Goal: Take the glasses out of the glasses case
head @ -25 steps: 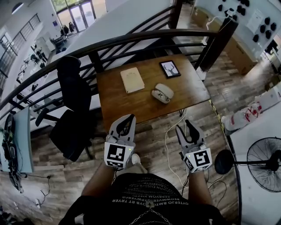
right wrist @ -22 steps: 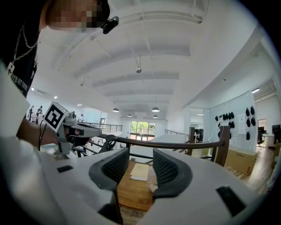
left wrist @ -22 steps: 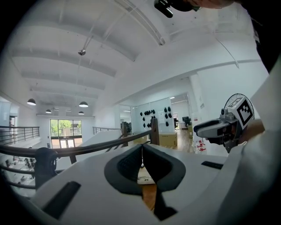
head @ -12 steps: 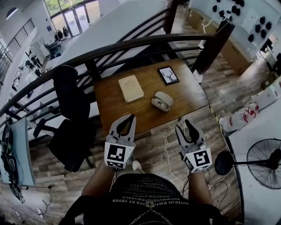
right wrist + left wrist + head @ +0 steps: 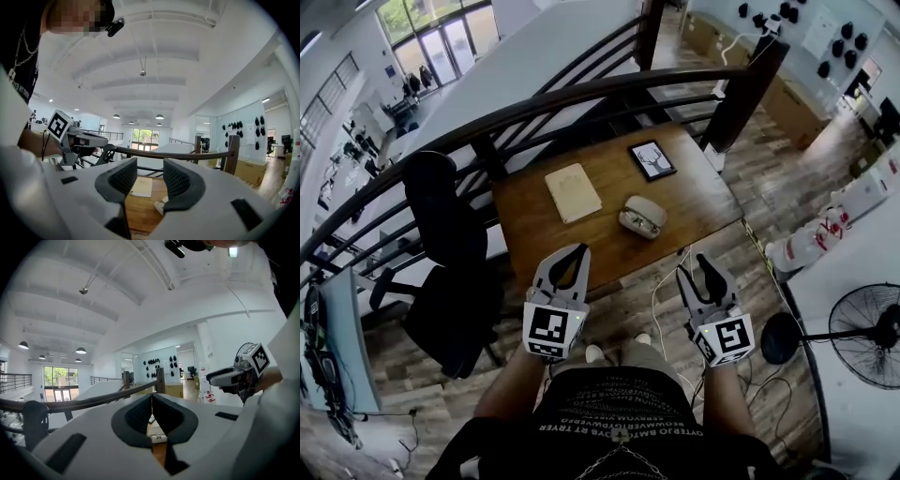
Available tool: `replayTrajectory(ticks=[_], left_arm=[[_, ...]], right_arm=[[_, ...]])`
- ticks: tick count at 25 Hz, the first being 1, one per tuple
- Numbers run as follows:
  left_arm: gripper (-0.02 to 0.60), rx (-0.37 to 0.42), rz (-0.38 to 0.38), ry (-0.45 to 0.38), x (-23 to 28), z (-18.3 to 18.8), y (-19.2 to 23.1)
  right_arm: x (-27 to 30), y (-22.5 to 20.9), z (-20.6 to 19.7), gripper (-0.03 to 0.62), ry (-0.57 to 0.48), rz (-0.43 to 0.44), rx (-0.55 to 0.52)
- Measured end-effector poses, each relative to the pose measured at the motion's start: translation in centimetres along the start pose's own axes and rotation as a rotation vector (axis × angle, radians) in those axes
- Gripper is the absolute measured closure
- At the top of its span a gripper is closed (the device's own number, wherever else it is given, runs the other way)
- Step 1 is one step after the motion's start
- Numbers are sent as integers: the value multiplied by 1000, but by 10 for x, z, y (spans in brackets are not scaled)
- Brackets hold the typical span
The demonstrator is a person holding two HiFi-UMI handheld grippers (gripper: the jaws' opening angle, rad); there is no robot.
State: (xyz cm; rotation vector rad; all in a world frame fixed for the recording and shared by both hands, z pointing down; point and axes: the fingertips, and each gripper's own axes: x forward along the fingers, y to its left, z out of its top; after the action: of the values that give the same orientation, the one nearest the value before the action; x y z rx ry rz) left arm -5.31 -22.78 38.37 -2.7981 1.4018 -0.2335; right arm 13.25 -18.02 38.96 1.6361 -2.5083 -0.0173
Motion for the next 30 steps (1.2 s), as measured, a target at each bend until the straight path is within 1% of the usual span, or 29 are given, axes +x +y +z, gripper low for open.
replayTrajectory(ticks=[4, 8, 14, 19, 24, 30], left_arm=[[552, -2, 6, 5, 3, -2, 4], [552, -4, 28, 12, 11, -5, 12], [552, -11, 68, 31, 30, -12, 34], [552, -24, 94, 54, 57, -19, 49], [552, -32, 100, 68, 85, -26, 56], [552, -45, 92, 97, 114, -33, 59]], right_arm=[[7, 4, -5, 433, 11, 21, -2], [22, 0, -7, 433, 10, 48, 2], [61, -8, -11, 433, 14, 94, 3], [93, -20, -20, 435, 33, 130, 9], [122, -33, -36, 434, 62, 156, 25], [150, -45, -45, 436, 94, 187, 37]])
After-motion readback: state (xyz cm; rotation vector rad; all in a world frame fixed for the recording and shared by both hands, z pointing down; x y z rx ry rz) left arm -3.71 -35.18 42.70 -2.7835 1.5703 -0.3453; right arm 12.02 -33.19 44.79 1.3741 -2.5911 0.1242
